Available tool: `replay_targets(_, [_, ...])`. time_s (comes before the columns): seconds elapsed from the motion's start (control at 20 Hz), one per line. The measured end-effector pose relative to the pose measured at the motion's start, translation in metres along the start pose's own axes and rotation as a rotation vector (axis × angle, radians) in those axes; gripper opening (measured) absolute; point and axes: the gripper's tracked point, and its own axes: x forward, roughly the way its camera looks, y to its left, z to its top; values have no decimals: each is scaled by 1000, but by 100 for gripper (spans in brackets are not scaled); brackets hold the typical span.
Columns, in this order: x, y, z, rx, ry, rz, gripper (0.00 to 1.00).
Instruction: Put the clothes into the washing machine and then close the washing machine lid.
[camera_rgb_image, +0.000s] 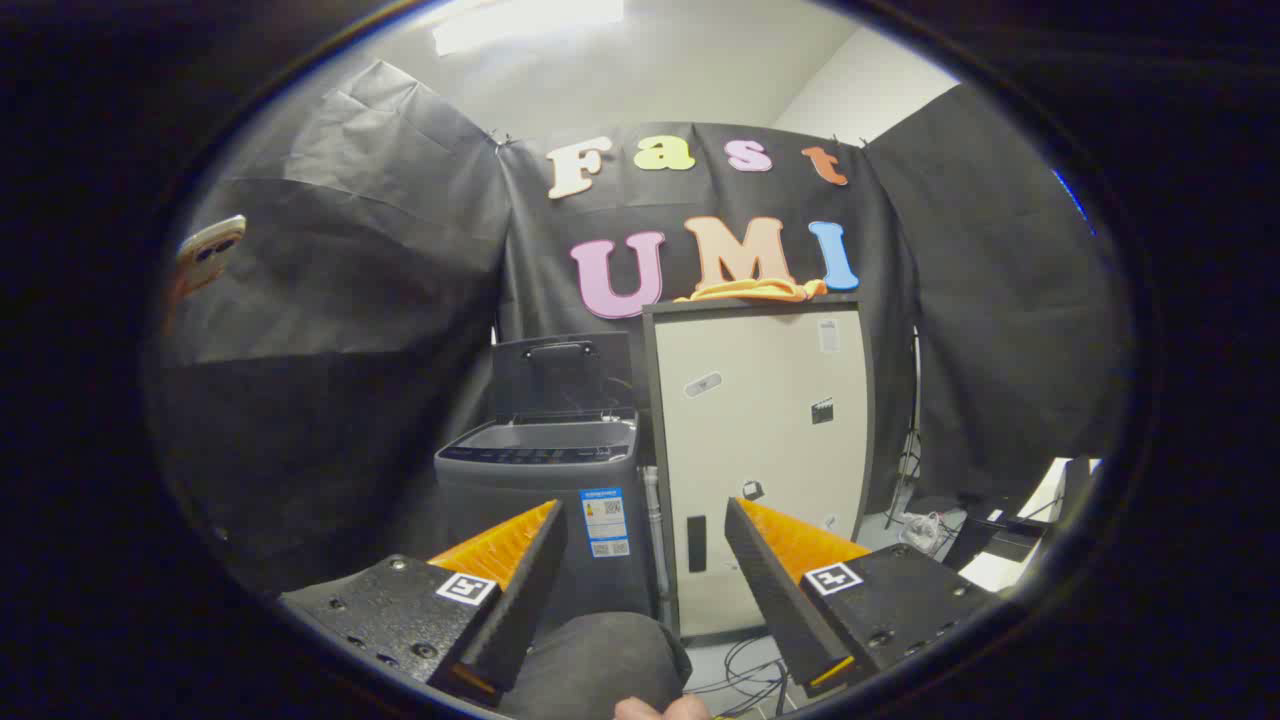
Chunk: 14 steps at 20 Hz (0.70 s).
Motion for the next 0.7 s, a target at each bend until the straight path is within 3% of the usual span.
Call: replay_targets(0.7, [-1,2,-4,-16,14,1,96])
